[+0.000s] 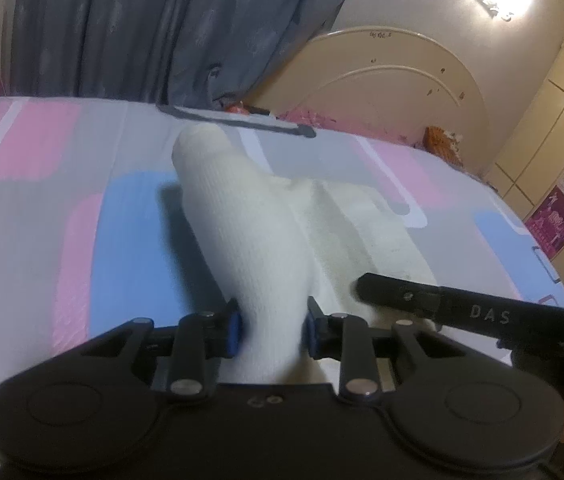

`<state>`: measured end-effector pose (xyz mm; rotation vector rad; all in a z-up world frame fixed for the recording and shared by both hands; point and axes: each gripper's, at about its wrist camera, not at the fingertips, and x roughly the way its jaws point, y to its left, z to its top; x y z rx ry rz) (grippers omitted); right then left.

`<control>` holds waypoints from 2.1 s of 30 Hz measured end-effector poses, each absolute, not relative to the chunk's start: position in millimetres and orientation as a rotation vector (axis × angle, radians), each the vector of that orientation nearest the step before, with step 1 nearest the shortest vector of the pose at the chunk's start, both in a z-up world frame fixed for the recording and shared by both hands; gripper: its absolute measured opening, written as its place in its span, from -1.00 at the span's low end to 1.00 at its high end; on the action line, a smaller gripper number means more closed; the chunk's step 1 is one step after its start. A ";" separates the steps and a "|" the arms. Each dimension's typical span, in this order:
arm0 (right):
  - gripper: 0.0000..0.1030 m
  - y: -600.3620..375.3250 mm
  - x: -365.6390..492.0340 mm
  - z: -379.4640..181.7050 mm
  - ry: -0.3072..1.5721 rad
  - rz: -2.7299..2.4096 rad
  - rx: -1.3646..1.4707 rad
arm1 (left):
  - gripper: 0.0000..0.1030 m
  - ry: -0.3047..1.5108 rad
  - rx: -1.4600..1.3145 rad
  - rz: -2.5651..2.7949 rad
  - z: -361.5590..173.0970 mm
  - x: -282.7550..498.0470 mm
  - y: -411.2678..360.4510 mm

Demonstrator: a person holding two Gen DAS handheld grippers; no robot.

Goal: Fold small clothes

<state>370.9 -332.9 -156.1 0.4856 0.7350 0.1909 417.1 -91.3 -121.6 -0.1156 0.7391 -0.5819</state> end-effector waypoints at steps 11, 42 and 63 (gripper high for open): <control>-0.44 -280.7 374.5 -125.9 0.696 0.295 0.522 | -0.46 0.679 -0.147 -0.517 -94.4 396.7 -27.1; -0.33 8.9 470.7 -183.5 0.807 0.352 0.530 | -0.29 0.727 -0.181 -0.385 -151.1 462.5 263.4; -0.17 38.1 505.7 -158.2 0.741 0.294 0.359 | -0.30 0.659 -0.160 -0.338 -131.3 495.7 256.4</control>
